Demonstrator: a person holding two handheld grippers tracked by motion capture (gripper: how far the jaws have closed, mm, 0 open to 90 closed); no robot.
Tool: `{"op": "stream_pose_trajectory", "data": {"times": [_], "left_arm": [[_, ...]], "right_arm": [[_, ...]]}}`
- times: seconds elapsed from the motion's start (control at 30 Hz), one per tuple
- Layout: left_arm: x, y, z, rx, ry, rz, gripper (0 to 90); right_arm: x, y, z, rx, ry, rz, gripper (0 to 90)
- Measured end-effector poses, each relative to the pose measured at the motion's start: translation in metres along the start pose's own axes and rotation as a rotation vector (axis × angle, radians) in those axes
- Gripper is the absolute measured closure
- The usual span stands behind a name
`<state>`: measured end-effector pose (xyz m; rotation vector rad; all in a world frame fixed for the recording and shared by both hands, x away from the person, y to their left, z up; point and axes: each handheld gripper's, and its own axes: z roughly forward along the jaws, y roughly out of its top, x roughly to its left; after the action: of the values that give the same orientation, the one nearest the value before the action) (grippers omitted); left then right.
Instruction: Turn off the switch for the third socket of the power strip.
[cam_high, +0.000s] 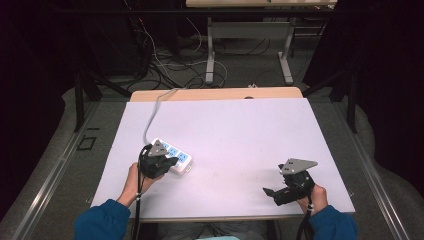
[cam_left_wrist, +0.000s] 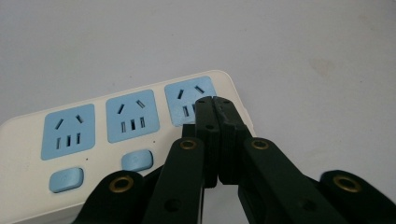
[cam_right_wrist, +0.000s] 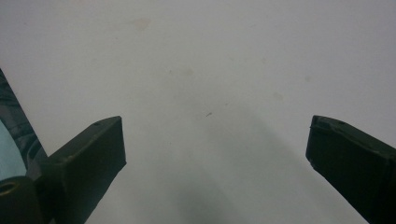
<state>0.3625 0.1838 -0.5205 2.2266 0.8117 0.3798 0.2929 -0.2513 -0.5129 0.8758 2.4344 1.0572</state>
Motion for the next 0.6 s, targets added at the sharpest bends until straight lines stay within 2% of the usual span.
{"op": "stream_pose_trajectory", "data": {"times": [0.33,0.6], "left_arm": [[0.0020,-0.0026,0.0043,0.025,0.008,0.004,90.0],[0.0034,-0.0040,0.0076,0.016,0.004,0.003,90.0]], "right_arm": [[-0.0001,0.0001,-0.0004,0.007,0.002,-0.001,4.2],[-0.0001,0.0001,-0.0002,0.007,0.001,0.000,4.3]]}}
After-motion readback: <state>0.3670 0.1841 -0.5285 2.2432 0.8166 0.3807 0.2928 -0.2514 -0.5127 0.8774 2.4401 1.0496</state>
